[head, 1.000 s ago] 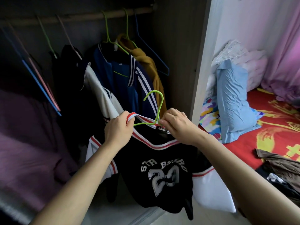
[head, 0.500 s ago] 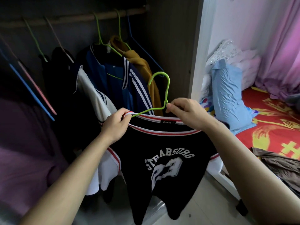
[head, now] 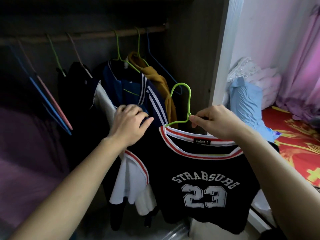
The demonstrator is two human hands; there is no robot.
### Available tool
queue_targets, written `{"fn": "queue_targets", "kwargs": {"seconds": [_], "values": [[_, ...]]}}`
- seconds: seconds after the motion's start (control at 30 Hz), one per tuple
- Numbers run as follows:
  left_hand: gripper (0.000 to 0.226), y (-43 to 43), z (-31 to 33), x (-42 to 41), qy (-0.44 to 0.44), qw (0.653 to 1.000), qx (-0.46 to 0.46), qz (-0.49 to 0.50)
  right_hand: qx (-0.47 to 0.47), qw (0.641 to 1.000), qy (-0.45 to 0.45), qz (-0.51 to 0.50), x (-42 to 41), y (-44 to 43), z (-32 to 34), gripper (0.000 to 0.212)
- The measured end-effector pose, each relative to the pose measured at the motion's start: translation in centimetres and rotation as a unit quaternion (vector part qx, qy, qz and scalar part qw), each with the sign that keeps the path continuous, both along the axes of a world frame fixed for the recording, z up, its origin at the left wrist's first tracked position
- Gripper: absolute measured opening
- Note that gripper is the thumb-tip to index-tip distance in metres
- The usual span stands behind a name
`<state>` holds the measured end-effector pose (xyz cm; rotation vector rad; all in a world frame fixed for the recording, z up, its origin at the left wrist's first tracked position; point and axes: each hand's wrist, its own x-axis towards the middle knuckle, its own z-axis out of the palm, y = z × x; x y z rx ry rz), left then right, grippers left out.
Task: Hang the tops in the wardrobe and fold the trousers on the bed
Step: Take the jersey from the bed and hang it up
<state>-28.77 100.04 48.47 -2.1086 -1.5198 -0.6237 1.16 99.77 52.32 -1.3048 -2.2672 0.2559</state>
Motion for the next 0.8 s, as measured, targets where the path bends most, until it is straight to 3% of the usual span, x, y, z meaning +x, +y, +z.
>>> {"fn": "queue_targets", "kwargs": {"seconds": [0.1,0.17,0.4,0.53,0.63,0.73,0.8], "values": [[0.043,1.1,1.8,-3.4,0.184,0.966,0.003,0.182,-0.030,0.999,-0.025,-0.012,-0.3,-0.2,1.0,0.037],[0.041,0.8,2.2,-5.3,0.202,0.947,-0.034,0.247,-0.058,0.997,-0.038,-0.014,-0.8,-0.2,1.6,0.037],[0.025,-1.8,1.3,-9.7,0.127,0.977,0.013,0.171,-0.061,0.996,-0.037,-0.045,-4.4,-0.7,2.2,0.039],[0.026,-2.5,2.1,-11.9,0.128,0.978,0.007,0.164,0.011,0.992,-0.042,-0.120,-6.8,-1.2,3.7,0.037],[0.024,-2.8,2.4,-13.1,0.122,0.979,-0.014,0.165,0.049,0.987,0.010,-0.155,-9.4,-1.7,4.3,0.035],[0.026,-3.4,2.3,-13.9,0.092,0.983,-0.014,0.155,-0.035,0.986,0.108,-0.124,-12.8,-1.4,4.8,0.028],[0.030,-3.7,2.4,-14.3,0.067,0.989,-0.013,0.132,-0.159,0.956,0.229,-0.092,-15.0,-0.3,5.3,0.021]]}}
